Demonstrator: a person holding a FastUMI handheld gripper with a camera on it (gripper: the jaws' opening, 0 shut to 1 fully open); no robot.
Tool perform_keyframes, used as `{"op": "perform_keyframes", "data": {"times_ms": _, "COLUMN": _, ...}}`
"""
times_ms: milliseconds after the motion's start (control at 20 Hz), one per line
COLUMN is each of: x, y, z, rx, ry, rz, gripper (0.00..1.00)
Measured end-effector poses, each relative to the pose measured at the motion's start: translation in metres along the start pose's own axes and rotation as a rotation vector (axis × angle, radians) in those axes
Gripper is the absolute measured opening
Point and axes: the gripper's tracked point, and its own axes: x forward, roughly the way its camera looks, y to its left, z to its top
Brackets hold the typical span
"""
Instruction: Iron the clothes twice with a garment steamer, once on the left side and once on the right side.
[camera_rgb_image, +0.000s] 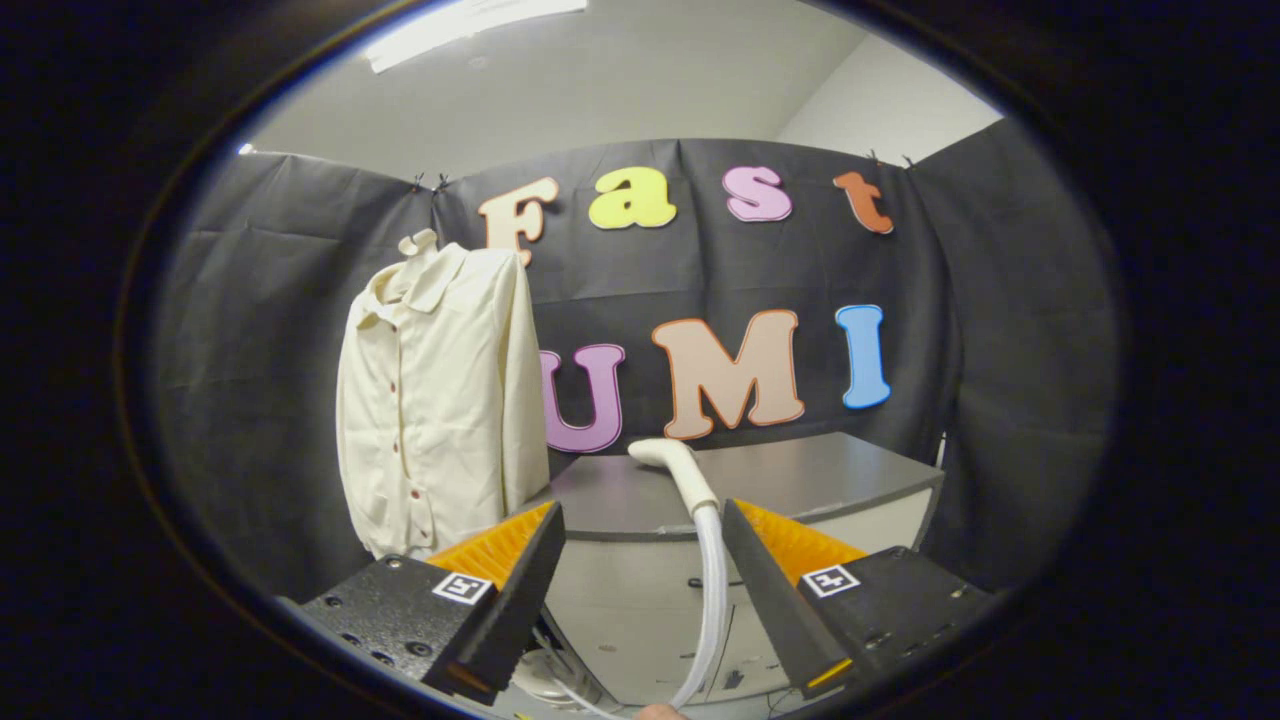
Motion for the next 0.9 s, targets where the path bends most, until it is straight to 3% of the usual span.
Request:
{"op": "perform_keyframes", "data": {"times_ms": 200, "x": 0.064, "y": -0.002, "z": 0.004, "rx": -0.014, "ry": 0.069, "rz": 0.027, "gripper": 0.97}}
{"op": "perform_keyframes", "data": {"times_ms": 500, "x": 0.144, "y": -0.020, "z": 0.025, "rx": 0.003, "ry": 0.139, "rz": -0.005, "gripper": 0.97}}
{"op": "perform_keyframes", "data": {"times_ms": 800, "x": 0.219, "y": -0.040, "z": 0.000, "rx": -0.009, "ry": 0.415, "rz": -0.032, "gripper": 0.96}}
{"op": "perform_keyframes", "data": {"times_ms": 900, "x": 0.232, "y": -0.046, "z": -0.005, "rx": 0.020, "ry": 0.495, "rz": -0.048, "gripper": 0.91}}
